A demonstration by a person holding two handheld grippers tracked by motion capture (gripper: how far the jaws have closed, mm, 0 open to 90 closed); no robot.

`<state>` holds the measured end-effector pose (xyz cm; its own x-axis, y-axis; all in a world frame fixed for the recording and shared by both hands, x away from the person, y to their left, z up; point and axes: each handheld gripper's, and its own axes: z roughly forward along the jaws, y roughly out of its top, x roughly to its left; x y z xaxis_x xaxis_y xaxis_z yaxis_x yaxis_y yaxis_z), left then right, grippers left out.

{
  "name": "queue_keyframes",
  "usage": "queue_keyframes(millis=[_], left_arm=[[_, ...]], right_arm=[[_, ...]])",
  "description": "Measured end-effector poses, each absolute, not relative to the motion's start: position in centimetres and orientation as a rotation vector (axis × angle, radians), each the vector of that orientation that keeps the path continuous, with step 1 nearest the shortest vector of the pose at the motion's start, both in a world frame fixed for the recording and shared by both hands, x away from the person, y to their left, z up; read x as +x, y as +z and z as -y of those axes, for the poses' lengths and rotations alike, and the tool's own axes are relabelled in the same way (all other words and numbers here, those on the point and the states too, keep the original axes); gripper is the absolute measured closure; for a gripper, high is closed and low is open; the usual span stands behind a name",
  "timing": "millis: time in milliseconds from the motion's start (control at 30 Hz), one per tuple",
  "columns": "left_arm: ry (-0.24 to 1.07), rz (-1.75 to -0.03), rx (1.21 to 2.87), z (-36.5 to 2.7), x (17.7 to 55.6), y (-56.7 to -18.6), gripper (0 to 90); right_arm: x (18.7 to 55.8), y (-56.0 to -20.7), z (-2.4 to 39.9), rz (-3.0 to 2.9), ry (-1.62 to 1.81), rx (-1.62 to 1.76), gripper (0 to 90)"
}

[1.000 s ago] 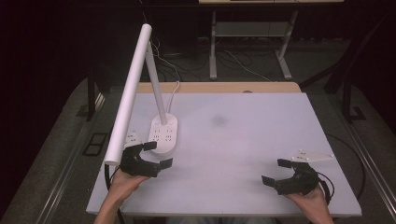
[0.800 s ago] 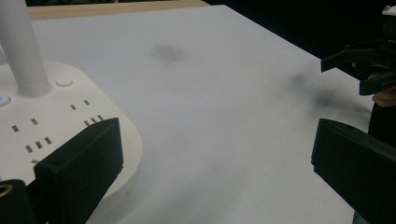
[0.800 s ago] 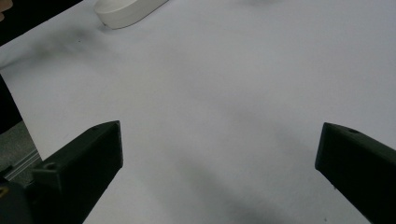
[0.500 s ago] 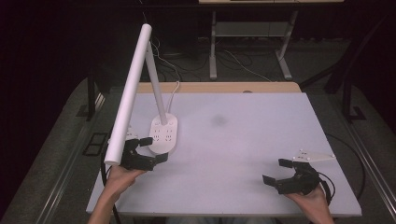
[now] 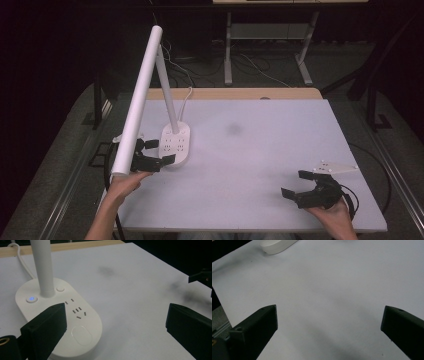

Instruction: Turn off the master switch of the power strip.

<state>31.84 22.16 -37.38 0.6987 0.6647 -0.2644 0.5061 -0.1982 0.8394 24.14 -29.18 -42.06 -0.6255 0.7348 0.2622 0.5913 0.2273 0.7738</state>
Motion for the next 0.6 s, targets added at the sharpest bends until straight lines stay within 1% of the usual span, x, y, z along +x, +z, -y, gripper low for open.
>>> queue_keyframes(millis=[600], left_arm=[[0.205, -0.963, 1.877, -23.3, 34.4, -36.5, 3.4]], right_arm=[[24.1, -42.1, 29.2, -2.334, 1.358, 1.27, 0.1]])
